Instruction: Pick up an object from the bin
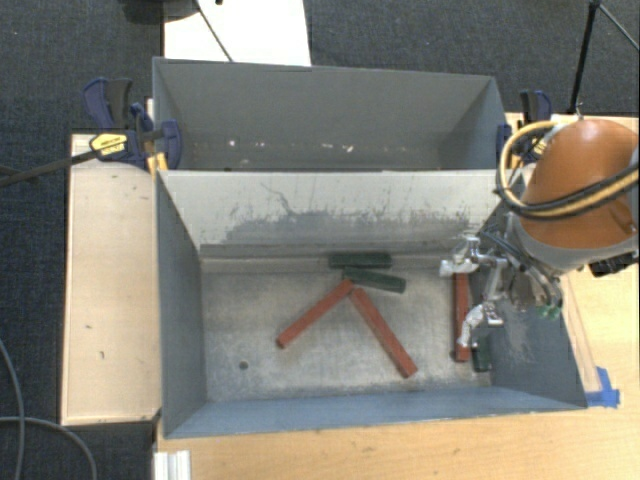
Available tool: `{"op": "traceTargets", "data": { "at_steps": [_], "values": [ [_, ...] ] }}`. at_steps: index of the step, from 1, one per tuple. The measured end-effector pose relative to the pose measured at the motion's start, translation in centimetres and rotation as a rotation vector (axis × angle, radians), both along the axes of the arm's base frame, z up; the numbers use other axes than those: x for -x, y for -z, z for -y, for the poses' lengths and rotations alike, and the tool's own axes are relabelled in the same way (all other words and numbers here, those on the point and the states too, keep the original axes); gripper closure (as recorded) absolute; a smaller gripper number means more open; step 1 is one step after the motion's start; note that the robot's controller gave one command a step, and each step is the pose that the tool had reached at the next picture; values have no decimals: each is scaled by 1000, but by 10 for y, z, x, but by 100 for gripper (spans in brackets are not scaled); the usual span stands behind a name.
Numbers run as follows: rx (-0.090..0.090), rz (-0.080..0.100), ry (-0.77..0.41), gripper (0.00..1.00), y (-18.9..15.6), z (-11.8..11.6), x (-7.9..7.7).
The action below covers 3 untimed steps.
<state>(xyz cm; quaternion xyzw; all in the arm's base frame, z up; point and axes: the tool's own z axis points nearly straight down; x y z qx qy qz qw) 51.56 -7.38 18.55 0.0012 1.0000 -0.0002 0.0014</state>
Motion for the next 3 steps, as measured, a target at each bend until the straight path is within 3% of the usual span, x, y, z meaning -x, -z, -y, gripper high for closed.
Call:
{"op": "traceTargets", "data": {
  "at_steps": [1,2,3],
  "values": [
    [0,5,33,0,65,-42,12],
    [-1,-6,113,0,80,-61,18],
    [-2,-1,422,0,74,-69,19]
  ]
}}
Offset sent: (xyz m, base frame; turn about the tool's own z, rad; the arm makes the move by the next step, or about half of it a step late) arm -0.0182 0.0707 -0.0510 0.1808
